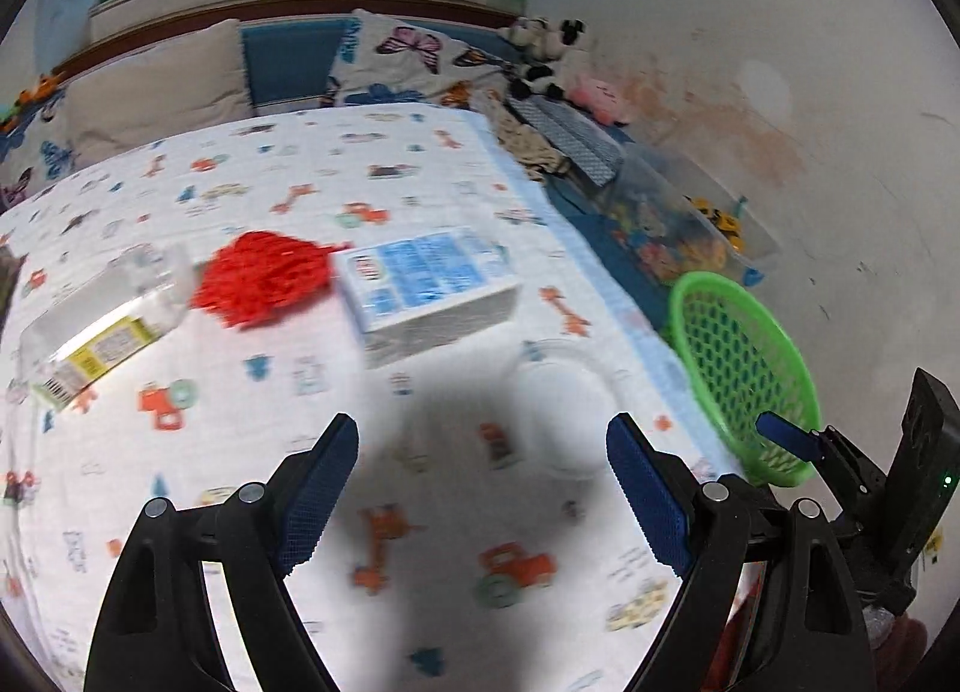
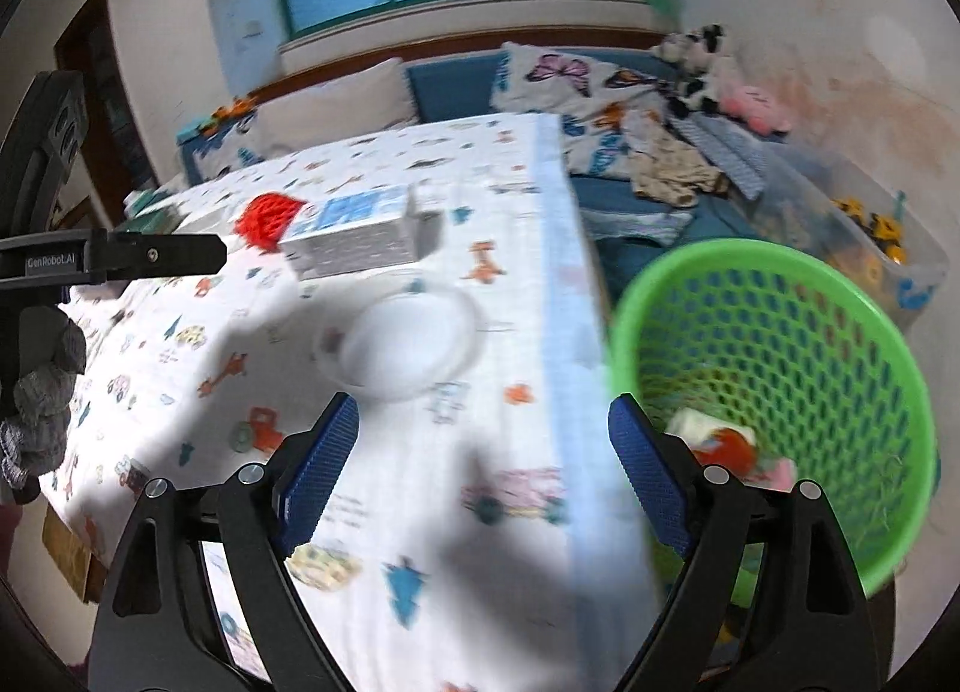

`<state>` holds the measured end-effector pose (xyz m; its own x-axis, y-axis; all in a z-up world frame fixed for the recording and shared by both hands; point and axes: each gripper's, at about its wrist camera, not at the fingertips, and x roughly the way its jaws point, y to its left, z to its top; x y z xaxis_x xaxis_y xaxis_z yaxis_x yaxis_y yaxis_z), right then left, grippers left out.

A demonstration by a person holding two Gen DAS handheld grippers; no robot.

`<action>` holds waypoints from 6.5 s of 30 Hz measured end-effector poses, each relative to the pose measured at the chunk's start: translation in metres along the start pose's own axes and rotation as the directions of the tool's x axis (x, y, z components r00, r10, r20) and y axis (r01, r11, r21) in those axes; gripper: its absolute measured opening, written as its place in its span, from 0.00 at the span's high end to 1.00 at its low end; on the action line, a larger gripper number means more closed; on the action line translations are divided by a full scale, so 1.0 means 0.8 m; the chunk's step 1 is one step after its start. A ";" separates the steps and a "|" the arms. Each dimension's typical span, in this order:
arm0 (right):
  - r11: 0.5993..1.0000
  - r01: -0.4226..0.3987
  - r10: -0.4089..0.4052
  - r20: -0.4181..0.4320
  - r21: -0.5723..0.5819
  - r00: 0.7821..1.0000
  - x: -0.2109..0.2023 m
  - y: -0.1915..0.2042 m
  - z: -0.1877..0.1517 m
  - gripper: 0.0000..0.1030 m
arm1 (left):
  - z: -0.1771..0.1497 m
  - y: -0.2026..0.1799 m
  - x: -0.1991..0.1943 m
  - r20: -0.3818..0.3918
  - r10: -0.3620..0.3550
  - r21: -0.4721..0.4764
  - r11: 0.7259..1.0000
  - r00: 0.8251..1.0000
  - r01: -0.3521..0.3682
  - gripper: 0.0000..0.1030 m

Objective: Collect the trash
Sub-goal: 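Move the right tool to the clear plastic lid while the left tool reaches the milk carton, then grasp the clear plastic lid with the right tool while the left tool grasps the milk carton, then drop the lid into the basket with the right tool while the left tool drops the carton, then move the right tool to the red mesh net while the left tool reaches the water bottle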

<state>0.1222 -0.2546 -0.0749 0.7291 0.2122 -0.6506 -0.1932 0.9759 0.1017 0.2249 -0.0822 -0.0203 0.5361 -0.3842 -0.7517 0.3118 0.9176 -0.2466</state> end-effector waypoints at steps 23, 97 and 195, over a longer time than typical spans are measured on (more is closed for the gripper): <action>0.998 -0.013 0.002 -0.151 -0.069 0.988 0.118 0.053 0.025 0.09 | -0.003 0.057 -0.008 -0.013 0.027 0.071 0.997 1.000 -0.026 0.20; 0.925 0.226 -0.204 -0.103 0.304 0.974 -0.016 -0.221 -0.004 0.15 | 0.101 -0.123 0.078 -0.106 -0.114 0.453 0.879 0.988 0.150 0.33; 0.972 -0.209 0.199 -0.097 -0.106 0.975 0.139 0.161 0.138 0.22 | 0.050 0.219 -0.069 0.062 0.300 0.084 0.949 0.952 -0.305 0.21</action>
<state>0.2507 -0.0997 -0.0511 0.6089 0.3962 -0.6872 -0.4101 0.8988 0.1548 0.2814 0.0958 0.0026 0.6527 -0.0964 -0.7514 0.1984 0.9790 0.0468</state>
